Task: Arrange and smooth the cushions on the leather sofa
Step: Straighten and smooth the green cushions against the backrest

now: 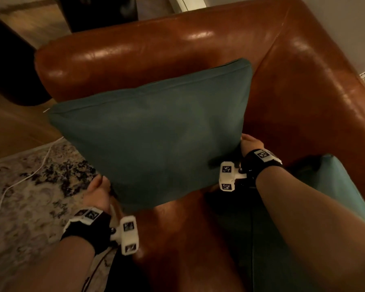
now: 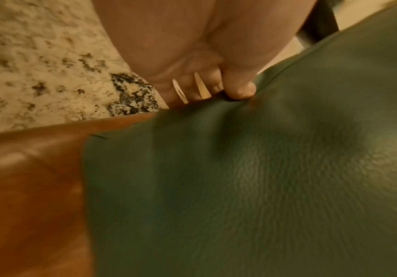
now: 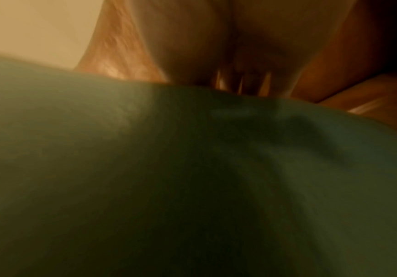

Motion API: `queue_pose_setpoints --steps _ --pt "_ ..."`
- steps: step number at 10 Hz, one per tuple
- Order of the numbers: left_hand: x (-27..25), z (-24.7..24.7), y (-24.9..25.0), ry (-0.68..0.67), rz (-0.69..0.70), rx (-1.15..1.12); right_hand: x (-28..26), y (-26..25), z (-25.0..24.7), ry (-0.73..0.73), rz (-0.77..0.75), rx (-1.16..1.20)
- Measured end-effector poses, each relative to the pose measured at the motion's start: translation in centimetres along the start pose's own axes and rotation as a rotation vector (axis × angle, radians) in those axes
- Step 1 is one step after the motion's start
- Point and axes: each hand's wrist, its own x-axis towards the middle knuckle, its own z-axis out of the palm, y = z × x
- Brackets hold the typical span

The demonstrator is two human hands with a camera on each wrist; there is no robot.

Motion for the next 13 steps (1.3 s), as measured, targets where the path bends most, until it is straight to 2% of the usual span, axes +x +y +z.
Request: queue_pose_setpoints --steps 1,2,4,5,7,8,9,10,11,12,13 --pt "-0.6 0.9 1.2 0.091 0.003 -0.010 0.8 0.4 -0.2 0.079 -0.010 -0.008" --pt "-0.7 0.4 1.4 0.134 0.049 0.083 1.2 0.2 -0.5 0.081 -0.016 -0.003" --pt "0.2 -1.3 -2.3 -0.110 0.119 0.144 0.7 1.2 -1.3 -0.040 0.034 -0.179" --pt "0.9 -0.9 -2.7 -0.024 0.096 0.160 1.9 2.5 -0.9 -0.057 0.022 -0.233" --pt "1.8 0.2 -1.5 0.130 0.032 0.213 2.1 2.4 -0.9 0.107 -0.010 -0.292" --pt "0.4 0.5 -1.3 0.228 0.082 0.295 2.0 2.3 -0.7 0.118 0.010 -0.275" --pt "-0.4 0.8 -2.2 0.190 0.081 0.356 2.5 2.9 -0.5 0.096 0.003 -0.254" --pt "-1.3 0.8 -4.9 0.070 0.020 0.331 2.0 3.5 0.1 0.015 0.043 -0.319" --pt "-2.0 0.9 -6.7 0.049 0.076 0.417 1.8 4.4 0.6 0.009 0.111 -0.505" --pt "-2.6 1.2 -4.6 0.157 0.101 0.504 2.4 4.3 0.2 0.018 0.080 -0.464" --pt "-2.8 0.1 -1.4 0.289 0.418 0.500 1.1 1.9 -0.8 0.211 -0.101 -0.224"
